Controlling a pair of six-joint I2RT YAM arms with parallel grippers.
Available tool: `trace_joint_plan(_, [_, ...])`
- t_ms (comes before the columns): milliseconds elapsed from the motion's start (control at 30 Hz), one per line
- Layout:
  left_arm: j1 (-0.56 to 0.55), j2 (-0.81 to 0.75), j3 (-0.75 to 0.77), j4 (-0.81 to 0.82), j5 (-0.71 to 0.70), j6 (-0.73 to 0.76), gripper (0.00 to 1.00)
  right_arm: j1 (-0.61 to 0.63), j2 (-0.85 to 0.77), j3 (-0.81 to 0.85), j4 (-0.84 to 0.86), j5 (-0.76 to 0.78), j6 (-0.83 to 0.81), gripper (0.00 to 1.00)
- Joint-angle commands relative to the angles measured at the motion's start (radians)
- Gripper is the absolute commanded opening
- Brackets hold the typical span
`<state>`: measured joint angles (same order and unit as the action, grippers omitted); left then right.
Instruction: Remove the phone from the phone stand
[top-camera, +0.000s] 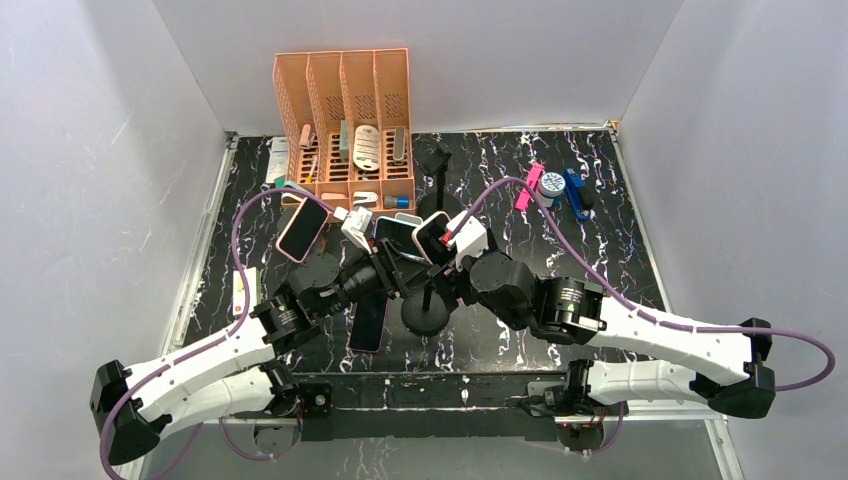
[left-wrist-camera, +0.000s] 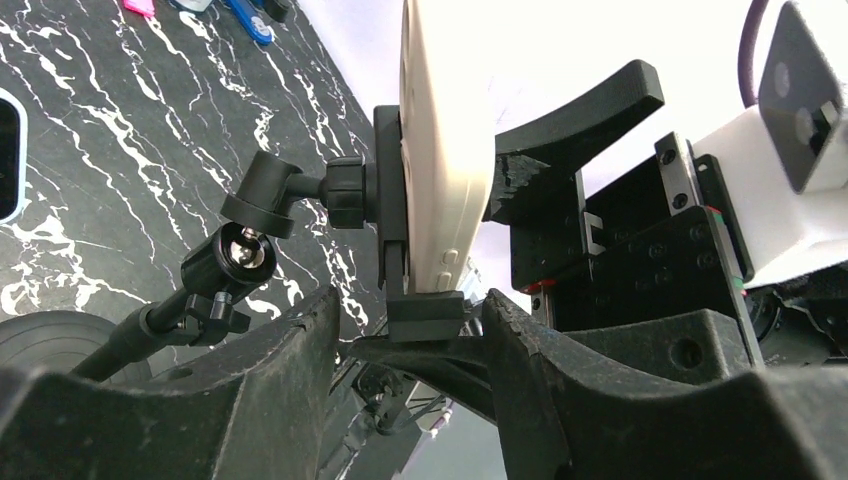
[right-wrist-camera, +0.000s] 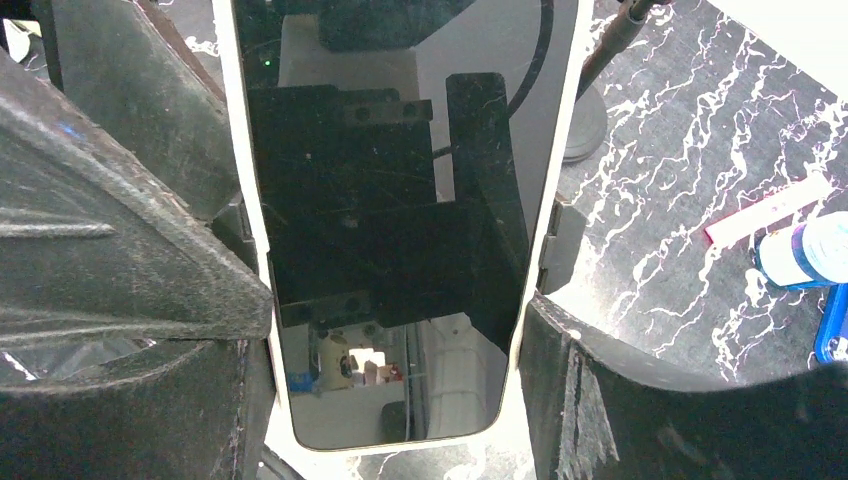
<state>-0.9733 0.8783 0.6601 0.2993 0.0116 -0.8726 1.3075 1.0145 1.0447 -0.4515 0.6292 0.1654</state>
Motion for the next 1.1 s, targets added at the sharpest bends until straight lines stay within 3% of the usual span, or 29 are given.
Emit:
trace_joint_plan(0, [-0.001,-0.039,-0.014,0.032,0.039,0.027,0.52,0.007,-0.008,0.052,0.019,-0.020,0.068,0.20])
trace_joint_plan(300, [0.001,-0.045,-0.021,0.044,0.044,0.031,0.29,0.008,-0.005,0.055,0.013,-0.023,0.069,0.18])
trace_joint_plan(367, [0.001,-0.038,-0.018,0.042,0.040,0.033,0.18,0.008,-0.007,0.052,0.012,-0.026,0.074,0.17])
trace_joint_plan(433, [0.001,-0.035,-0.016,0.031,0.027,0.034,0.00,0.008,-0.010,0.051,0.005,-0.026,0.088,0.13])
trace_joint_plan(533, [0.001,-0.059,-0.038,0.020,-0.034,0.043,0.00,-0.004,-0.034,0.037,-0.003,-0.032,0.129,0.01])
trace_joint_plan(1067, [0.007,-0.091,-0.081,-0.041,-0.128,0.104,0.00,-0.060,-0.103,-0.022,-0.061,-0.099,0.214,0.01])
